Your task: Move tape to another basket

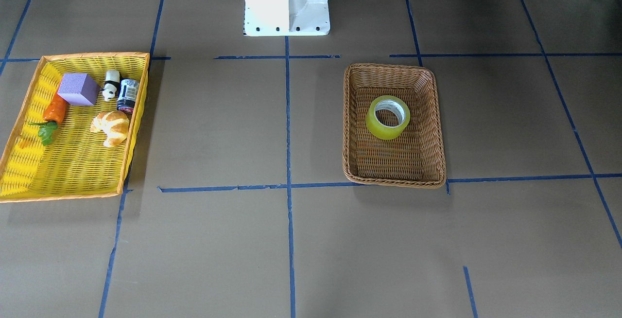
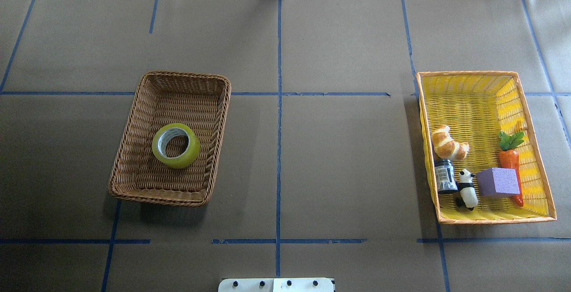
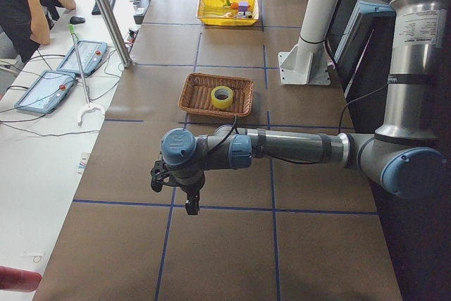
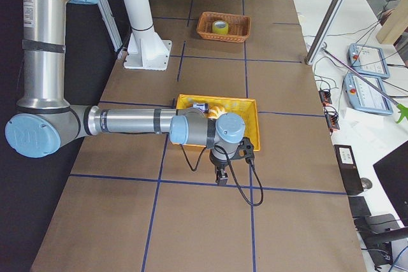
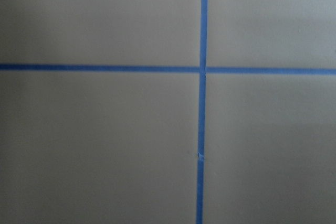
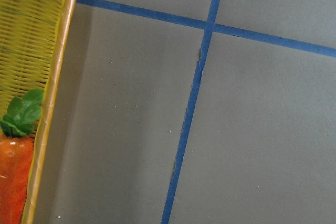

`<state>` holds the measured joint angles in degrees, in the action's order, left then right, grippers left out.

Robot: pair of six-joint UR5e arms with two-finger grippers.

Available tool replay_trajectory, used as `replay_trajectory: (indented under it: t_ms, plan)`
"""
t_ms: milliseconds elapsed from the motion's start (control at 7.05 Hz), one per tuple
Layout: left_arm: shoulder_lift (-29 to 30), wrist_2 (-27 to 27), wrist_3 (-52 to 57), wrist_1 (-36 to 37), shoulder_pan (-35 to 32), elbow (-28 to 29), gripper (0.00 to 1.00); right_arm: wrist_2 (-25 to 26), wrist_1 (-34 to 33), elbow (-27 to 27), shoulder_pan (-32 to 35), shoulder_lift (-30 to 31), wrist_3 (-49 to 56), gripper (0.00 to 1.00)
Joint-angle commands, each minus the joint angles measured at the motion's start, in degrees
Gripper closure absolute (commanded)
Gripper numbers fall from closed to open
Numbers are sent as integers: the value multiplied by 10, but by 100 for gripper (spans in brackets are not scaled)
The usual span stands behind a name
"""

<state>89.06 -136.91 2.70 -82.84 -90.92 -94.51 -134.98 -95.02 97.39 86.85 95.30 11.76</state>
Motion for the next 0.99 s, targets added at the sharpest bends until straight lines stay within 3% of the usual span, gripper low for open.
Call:
replay_trajectory:
  t_ms: [0, 284, 852]
  plan:
    - [-22, 6, 7, 0, 7, -34, 0, 2, 1, -1, -5, 0, -1, 0]
    - [-30, 7, 105, 8, 7, -34, 0, 4, 1, -4, -9, 0, 0, 0]
    - [-37, 7, 56, 8, 8, -26, 0, 3, 0, -4, -9, 0, -1, 0]
